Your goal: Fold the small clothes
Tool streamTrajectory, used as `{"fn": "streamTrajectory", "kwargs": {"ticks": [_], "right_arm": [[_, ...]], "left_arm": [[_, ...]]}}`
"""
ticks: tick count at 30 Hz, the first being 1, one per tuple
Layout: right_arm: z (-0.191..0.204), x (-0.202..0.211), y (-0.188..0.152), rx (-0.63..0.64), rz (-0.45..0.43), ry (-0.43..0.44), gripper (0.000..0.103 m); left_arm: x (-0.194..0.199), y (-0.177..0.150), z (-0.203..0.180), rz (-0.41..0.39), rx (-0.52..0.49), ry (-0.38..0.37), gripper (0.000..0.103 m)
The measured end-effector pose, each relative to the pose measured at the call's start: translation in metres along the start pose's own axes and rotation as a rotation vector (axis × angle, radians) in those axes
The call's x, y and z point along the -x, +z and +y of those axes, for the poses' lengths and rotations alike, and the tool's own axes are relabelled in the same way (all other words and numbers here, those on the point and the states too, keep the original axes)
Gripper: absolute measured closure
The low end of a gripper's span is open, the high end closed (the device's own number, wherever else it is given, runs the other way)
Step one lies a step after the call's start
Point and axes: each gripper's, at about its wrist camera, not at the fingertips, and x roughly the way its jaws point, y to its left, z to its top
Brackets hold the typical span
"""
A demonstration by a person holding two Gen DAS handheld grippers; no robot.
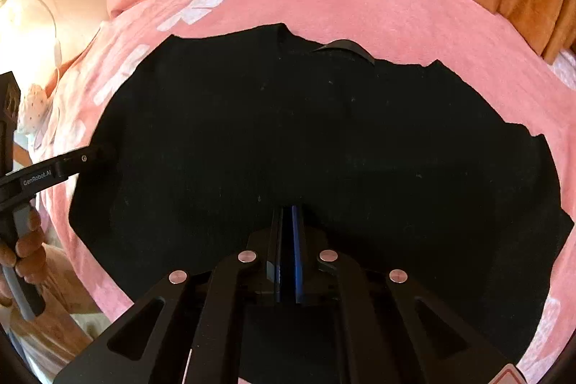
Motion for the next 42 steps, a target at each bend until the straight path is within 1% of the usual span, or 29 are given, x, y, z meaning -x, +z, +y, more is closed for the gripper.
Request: {"fn": "streamTrajectory", "kwargs": {"ticks": [2,3,5,7,8,10,12,14,15,16,17,18,19,20,21,22,23,24,25,26,28,29,31,33,35,36,38,40,42], "right_arm": [[0.001,0.002,0.000,-0.021,-0.004,0.015,0.100],[-0.001,0.001,0.001,-0.027,-0.006,0.023,0.100],[-0.004,0.003,-0.002,-0.047,-0.012,0.048,0.100],[-0.012,0.009,-0.004,-0.086,-0.017,0.076,0.100],[-0.021,0.017,-0.004,-0.119,-0.029,0.079,0.096],[-0.041,0.038,-0.010,-0.151,-0.069,0.073,0.090],[-0.070,0.059,-0.012,-0.204,-0.118,0.052,0.090],[-0.109,0.076,-0.017,-0.298,-0.153,0.032,0.089],[-0.124,0.081,-0.019,-0.333,-0.161,0.024,0.089],[-0.140,0.086,-0.024,-0.367,-0.167,0.012,0.088],[-0.157,0.090,-0.027,-0.404,-0.170,-0.006,0.086],[-0.169,0.092,-0.029,-0.426,-0.168,-0.010,0.086],[-0.177,0.092,-0.031,-0.447,-0.164,-0.007,0.086],[-0.185,0.093,-0.032,-0.473,-0.162,0.004,0.086],[-0.191,0.094,-0.033,-0.490,-0.163,0.023,0.085],[-0.189,0.093,-0.034,-0.499,-0.164,0.045,0.082],[-0.187,0.096,-0.035,-0.497,-0.168,0.077,0.075],[-0.183,0.098,-0.034,-0.490,-0.173,0.106,0.071],[-0.177,0.099,-0.034,-0.482,-0.176,0.124,0.064],[-0.170,0.098,-0.033,-0.469,-0.175,0.147,0.056],[-0.163,0.095,-0.037,-0.459,-0.164,0.170,0.049],[-0.156,0.091,-0.038,-0.459,-0.149,0.190,0.048],[-0.150,0.081,-0.041,-0.473,-0.108,0.243,0.047],[-0.143,0.062,-0.041,-0.511,-0.059,0.311,0.047],[-0.135,0.049,-0.037,-0.531,-0.021,0.351,0.047],[-0.130,0.043,-0.034,-0.531,-0.008,0.364,0.047],[-0.123,0.035,-0.026,-0.526,0.008,0.364,0.046],[-0.121,0.031,-0.020,-0.518,0.012,0.360,0.045],[-0.122,0.030,-0.016,-0.532,0.006,0.373,0.044]], "left_arm": [[0.007,0.005,-0.009,-0.019,0.001,-0.022,0.097],[0.013,0.007,-0.022,-0.043,-0.018,-0.052,0.097],[0.024,0.012,-0.046,-0.097,-0.071,-0.090,0.097],[0.038,0.013,-0.083,-0.166,-0.153,-0.133,0.097],[0.042,0.012,-0.106,-0.193,-0.191,-0.165,0.097],[0.043,0.011,-0.136,-0.205,-0.239,-0.217,0.097],[0.035,0.002,-0.177,-0.193,-0.307,-0.269,0.097],[0.016,-0.011,-0.211,-0.152,-0.377,-0.288,0.097],[-0.002,-0.024,-0.231,-0.111,-0.433,-0.283,0.097],[-0.017,-0.036,-0.243,-0.080,-0.476,-0.271,0.095],[-0.038,-0.051,-0.255,-0.034,-0.534,-0.249,0.091],[-0.059,-0.065,-0.261,0.011,-0.578,-0.204,0.091],[-0.071,-0.074,-0.261,0.033,-0.594,-0.147,0.091],[-0.078,-0.082,-0.259,0.040,-0.606,-0.098,0.088],[-0.074,-0.087,-0.257,0.021,-0.615,-0.093,0.085],[-0.064,-0.089,-0.255,-0.004,-0.626,-0.089,0.067],[-0.052,-0.090,-0.252,-0.026,-0.629,-0.091,0.040],[-0.033,-0.088,-0.245,-0.070,-0.608,-0.099,0.027],[-0.020,-0.086,-0.236,-0.108,-0.585,-0.117,0.015],[-0.004,-0.082,-0.224,-0.155,-0.559,-0.141,0.015],[0.004,-0.074,-0.207,-0.171,-0.527,-0.126,0.015],[0.004,-0.070,-0.196,-0.163,-0.487,-0.124,0.015],[-0.003,-0.064,-0.183,-0.103,-0.422,-0.139,0.015],[-0.021,-0.065,-0.164,0.012,-0.334,-0.170,0.015],[-0.030,-0.071,-0.158,0.067,-0.302,-0.178,0.016],[-0.033,-0.078,-0.159,0.094,-0.314,-0.191,0.017],[-0.032,-0.089,-0.168,0.093,-0.370,-0.193,0.017],[-0.026,-0.104,-0.185,0.026,-0.490,-0.160,0.017],[-0.024,-0.114,-0.198,-0.031,-0.574,-0.144,0.017]]}}
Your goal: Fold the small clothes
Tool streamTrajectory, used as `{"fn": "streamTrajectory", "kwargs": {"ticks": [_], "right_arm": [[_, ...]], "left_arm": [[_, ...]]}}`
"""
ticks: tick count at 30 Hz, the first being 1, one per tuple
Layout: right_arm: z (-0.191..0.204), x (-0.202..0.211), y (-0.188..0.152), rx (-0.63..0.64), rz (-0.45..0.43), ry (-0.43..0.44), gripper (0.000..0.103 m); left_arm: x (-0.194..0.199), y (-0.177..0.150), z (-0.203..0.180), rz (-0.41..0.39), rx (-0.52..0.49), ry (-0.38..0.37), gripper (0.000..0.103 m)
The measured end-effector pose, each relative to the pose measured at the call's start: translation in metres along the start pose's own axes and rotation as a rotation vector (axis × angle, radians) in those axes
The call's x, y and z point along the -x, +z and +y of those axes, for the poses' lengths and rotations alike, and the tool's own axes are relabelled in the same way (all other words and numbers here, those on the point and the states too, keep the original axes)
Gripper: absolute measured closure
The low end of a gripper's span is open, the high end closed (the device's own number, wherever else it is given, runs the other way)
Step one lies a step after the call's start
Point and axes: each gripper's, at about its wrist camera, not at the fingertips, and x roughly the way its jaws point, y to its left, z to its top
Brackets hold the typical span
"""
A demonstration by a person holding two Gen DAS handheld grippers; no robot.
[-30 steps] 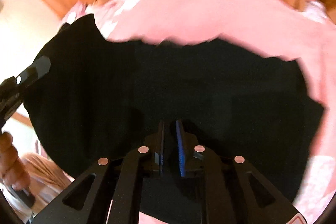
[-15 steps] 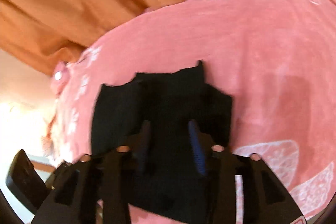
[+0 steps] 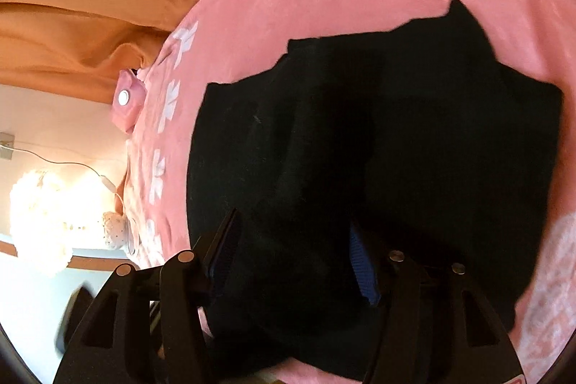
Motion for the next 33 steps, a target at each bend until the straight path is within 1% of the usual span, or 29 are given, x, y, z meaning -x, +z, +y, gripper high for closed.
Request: {"fn": "streamTrajectory", "kwargs": {"ticks": [2,4,5,6,7,8,9,11,12,13,14,15,16,17,18,19,20,21,22,23,24,25,26,28,29,30,31,32,33], "right_arm": [[-0.001,0.001,0.004,-0.024,-0.006,0.022,0.044],[-0.002,0.000,0.009,-0.017,-0.015,0.008,0.044],[-0.002,-0.001,0.010,-0.003,-0.023,-0.001,0.052],[0.002,-0.001,0.012,0.036,-0.031,-0.027,0.066],[0.008,-0.001,0.013,0.085,-0.035,-0.062,0.094],[0.020,0.008,0.012,0.152,-0.077,-0.099,0.095],[0.028,0.018,0.011,0.186,-0.112,-0.094,0.095],[0.045,0.046,0.006,0.242,-0.179,-0.041,0.096],[0.048,0.058,0.004,0.280,-0.218,-0.048,0.096],[0.047,0.064,0.003,0.312,-0.252,-0.092,0.096],[0.036,0.063,0.007,0.316,-0.271,-0.194,0.096],[0.021,0.055,0.012,0.293,-0.256,-0.265,0.096],[0.002,0.044,0.018,0.248,-0.212,-0.308,0.095],[-0.016,0.036,0.022,0.194,-0.162,-0.300,0.092],[-0.028,0.035,0.022,0.144,-0.147,-0.261,0.089],[-0.034,0.040,0.020,0.105,-0.154,-0.211,0.085],[-0.035,0.049,0.014,0.089,-0.155,-0.167,0.084],[-0.033,0.056,0.009,0.100,-0.152,-0.144,0.082],[-0.030,0.063,0.003,0.118,-0.151,-0.128,0.074],[-0.028,0.070,-0.008,0.136,-0.155,-0.113,0.062],[-0.025,0.071,-0.017,0.142,-0.155,-0.108,0.059],[-0.026,0.072,-0.025,0.146,-0.143,-0.105,0.059],[-0.029,0.070,-0.034,0.148,-0.113,-0.111,0.059],[-0.033,0.058,-0.047,0.159,-0.066,-0.124,0.059],[-0.033,0.050,-0.051,0.174,-0.045,-0.152,0.060],[-0.033,0.045,-0.053,0.190,-0.041,-0.177,0.062],[-0.032,0.043,-0.055,0.214,-0.050,-0.197,0.068],[-0.028,0.044,-0.056,0.237,-0.052,-0.205,0.082],[-0.025,0.049,-0.057,0.248,-0.058,-0.195,0.092]], "left_arm": [[0.001,0.001,-0.015,-0.042,-0.070,0.014,0.017],[-0.003,0.002,-0.026,-0.056,-0.113,0.026,0.017],[-0.002,0.001,-0.029,-0.055,-0.124,0.030,0.017],[-0.009,0.000,-0.033,-0.043,-0.140,0.031,0.021],[-0.012,-0.003,-0.038,-0.027,-0.156,0.024,0.035],[-0.019,-0.001,-0.043,-0.003,-0.175,0.004,0.046],[-0.023,-0.001,-0.047,0.005,-0.180,-0.007,0.046],[-0.022,0.003,-0.051,-0.013,-0.172,-0.026,0.046],[-0.020,0.005,-0.052,-0.021,-0.167,-0.038,0.045],[-0.018,0.007,-0.052,-0.031,-0.156,-0.050,0.041],[-0.015,0.010,-0.052,-0.042,-0.141,-0.061,0.036],[-0.010,0.014,-0.048,-0.063,-0.117,-0.076,0.034],[-0.005,0.016,-0.043,-0.083,-0.100,-0.086,0.031],[-0.002,0.018,-0.039,-0.098,-0.090,-0.087,0.028],[0.000,0.021,-0.033,-0.109,-0.079,-0.070,0.027],[-0.001,0.023,-0.026,-0.112,-0.065,-0.036,0.024],[-0.001,0.024,-0.019,-0.111,-0.045,0.002,0.022],[-0.003,0.026,-0.007,-0.102,-0.006,0.033,0.022],[-0.004,0.027,0.003,-0.087,0.029,0.041,0.022],[-0.006,0.028,0.012,-0.069,0.066,0.045,0.022],[-0.010,0.029,0.021,-0.048,0.103,0.053,0.022],[-0.014,0.030,0.031,-0.034,0.127,0.060,0.022],[-0.018,0.030,0.036,-0.022,0.140,0.071,0.022],[-0.020,0.030,0.036,-0.012,0.136,0.085,0.022],[-0.020,0.030,0.034,-0.011,0.132,0.090,0.022],[-0.020,0.029,0.032,-0.008,0.128,0.100,0.022],[-0.020,0.029,0.031,-0.004,0.124,0.104,0.022],[-0.022,0.029,0.029,0.000,0.118,0.112,0.022],[-0.021,0.030,0.028,0.002,0.116,0.116,0.022]]}}
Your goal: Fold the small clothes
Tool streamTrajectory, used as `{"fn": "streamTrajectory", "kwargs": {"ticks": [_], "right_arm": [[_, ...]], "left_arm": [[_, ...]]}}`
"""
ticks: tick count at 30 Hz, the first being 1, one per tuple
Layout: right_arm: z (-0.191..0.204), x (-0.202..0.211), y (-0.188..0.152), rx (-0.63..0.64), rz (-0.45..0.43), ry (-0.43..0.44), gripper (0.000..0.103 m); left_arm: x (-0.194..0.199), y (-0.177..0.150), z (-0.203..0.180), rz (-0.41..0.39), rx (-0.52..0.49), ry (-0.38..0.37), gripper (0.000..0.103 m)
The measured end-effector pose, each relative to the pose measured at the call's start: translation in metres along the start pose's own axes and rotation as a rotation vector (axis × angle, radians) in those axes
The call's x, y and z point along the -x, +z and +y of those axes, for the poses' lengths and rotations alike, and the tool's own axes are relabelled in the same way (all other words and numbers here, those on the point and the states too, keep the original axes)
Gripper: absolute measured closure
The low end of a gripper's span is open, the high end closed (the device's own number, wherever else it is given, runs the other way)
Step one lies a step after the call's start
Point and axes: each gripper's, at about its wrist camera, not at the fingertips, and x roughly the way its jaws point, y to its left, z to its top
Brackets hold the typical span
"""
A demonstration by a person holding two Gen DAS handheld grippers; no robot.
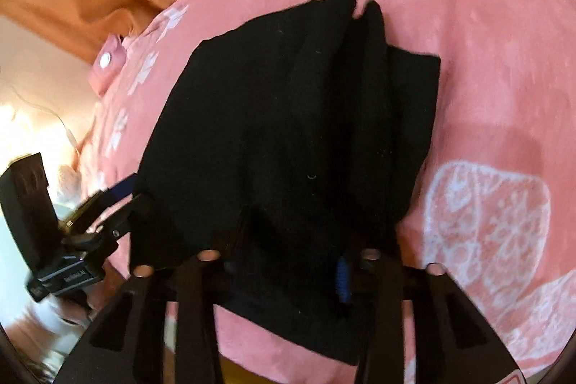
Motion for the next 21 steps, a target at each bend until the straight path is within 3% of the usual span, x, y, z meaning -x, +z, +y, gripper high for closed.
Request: {"fn": "streamTrajectory", "kwargs": {"ticks": [4,6,9,16,21], "right_arm": [[0.015,0.043,-0.008,0.062,-0.103,0.035,0.095],[0.012,0.039,-0.013,0.083,-0.066,-0.005,0.096],[-0.003,-0.007,-0.023,0.087,0.081,-0.136,0.096],[0.001,-0.001,-0.021,0.067,0.070,-0.129,0.091],[0.003,0.037,-0.014,0.059,-0.046,-0.126,0.087]], "left_arm": [[0.000,-0.005,-0.004,0.022,-0.053,0.038,0.022],[-0.002,-0.011,-0.005,0.032,-0.083,0.057,0.022],[-0.010,-0.019,-0.007,0.066,-0.115,0.076,0.021],[-0.013,-0.021,-0.007,0.079,-0.119,0.100,0.020],[-0.011,-0.022,-0.008,0.078,-0.119,0.105,0.020]]}}
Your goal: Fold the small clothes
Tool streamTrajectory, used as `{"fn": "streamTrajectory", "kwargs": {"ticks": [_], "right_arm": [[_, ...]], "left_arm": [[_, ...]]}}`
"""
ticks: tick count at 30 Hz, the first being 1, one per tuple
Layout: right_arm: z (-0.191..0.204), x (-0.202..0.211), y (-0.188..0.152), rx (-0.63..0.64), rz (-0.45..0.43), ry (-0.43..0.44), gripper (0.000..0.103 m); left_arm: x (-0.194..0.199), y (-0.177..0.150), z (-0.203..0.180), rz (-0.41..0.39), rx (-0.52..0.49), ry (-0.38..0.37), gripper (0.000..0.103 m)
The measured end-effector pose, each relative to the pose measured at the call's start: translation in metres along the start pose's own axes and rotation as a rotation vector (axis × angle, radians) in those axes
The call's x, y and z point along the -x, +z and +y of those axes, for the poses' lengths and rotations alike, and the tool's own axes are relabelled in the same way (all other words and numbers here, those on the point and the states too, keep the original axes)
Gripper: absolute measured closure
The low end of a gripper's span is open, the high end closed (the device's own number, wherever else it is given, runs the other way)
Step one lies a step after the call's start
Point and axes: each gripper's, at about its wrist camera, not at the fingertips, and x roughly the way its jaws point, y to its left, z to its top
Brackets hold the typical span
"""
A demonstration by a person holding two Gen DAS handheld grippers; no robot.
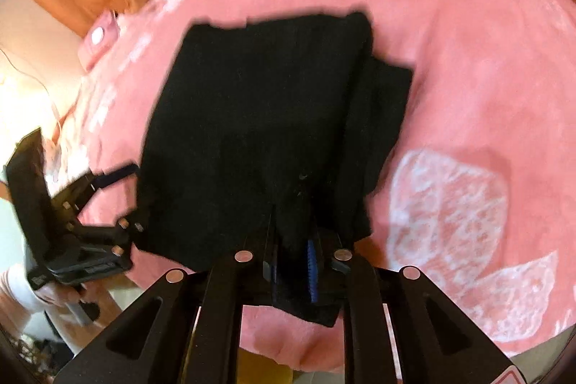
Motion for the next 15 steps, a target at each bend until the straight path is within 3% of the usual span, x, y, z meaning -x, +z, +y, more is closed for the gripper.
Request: {"fn": "streamTrajectory", "kwargs": {"ticks": [5,8,11,15], "right_arm": [[0.023,0.020,0.013,0.047,-0.109,0.021,0.087],[0.044,0.011,0.024,0.089,-0.118,0.046,0.087],[0.065,0.004,0.029,0.134,-0.122,0.076,0.087],[0.089,-0.024,0.030,0.177,-0.063,0.104,0.087]], "left_arm": [[0.008,0.002,0.004,-0.006,0.032,-0.019,0.020],[0.028,0.010,0.023,-0.092,0.118,-0.030,0.021],[0.052,0.020,0.059,-0.206,0.223,0.033,0.021],[0.053,0.023,0.097,-0.184,0.344,0.092,0.021]]}}
